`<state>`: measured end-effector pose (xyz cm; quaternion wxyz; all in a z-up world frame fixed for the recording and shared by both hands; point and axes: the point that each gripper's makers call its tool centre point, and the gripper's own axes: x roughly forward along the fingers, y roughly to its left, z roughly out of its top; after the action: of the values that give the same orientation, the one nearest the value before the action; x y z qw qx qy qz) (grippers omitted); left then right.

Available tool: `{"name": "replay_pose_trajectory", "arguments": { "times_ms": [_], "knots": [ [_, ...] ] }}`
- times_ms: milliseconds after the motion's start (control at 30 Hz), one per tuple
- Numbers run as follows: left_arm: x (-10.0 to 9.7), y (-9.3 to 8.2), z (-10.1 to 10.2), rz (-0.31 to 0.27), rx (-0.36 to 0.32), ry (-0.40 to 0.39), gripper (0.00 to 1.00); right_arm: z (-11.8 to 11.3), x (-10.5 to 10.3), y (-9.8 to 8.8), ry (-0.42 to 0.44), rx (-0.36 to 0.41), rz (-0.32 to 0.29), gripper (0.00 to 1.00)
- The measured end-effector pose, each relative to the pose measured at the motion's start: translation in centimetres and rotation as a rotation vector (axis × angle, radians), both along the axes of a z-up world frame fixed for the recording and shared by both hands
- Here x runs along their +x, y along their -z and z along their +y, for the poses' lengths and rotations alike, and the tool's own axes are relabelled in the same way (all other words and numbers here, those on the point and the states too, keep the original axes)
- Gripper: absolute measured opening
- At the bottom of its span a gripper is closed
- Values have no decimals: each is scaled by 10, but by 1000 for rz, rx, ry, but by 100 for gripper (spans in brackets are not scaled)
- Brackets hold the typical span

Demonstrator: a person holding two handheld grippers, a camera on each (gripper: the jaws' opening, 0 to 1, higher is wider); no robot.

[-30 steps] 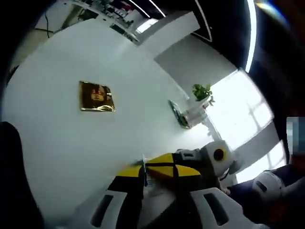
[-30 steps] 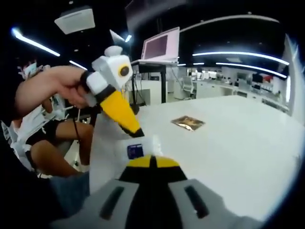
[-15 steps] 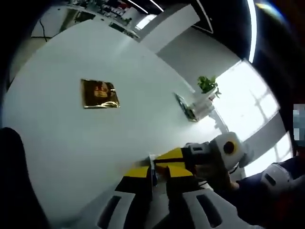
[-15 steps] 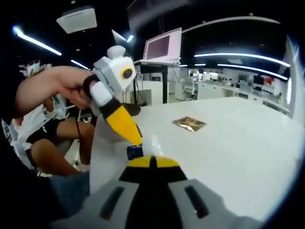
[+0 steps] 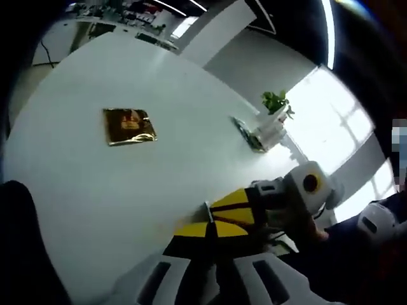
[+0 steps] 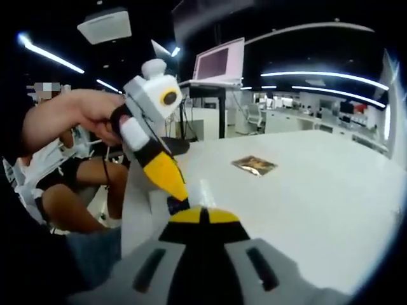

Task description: Arrange the skincare products in the storage area until every visible bottle or jar stands upright without overlapping.

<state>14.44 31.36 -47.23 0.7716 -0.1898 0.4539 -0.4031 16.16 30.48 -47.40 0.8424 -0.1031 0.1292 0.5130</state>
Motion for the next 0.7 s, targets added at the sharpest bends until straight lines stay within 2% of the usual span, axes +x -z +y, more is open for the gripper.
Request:
{"name": "replay_pose_trajectory", "arguments": {
  "times_ms": [200, 300, 500, 700],
  "knots": [
    [-1, 0, -1, 2, -1, -7, 0, -3, -1, -3, -14, 2, 3, 1],
    [-1, -2, -1, 3, -15, -13, 0, -7, 0, -6, -3, 15, 6, 10],
    [-3, -11, -7, -3, -54, -17, 0, -14, 1, -19, 20, 130, 85, 21],
    [-1, -21, -9, -29, -84, -27, 0, -31, 0, -27, 54, 172, 78, 26]
  ]
}}
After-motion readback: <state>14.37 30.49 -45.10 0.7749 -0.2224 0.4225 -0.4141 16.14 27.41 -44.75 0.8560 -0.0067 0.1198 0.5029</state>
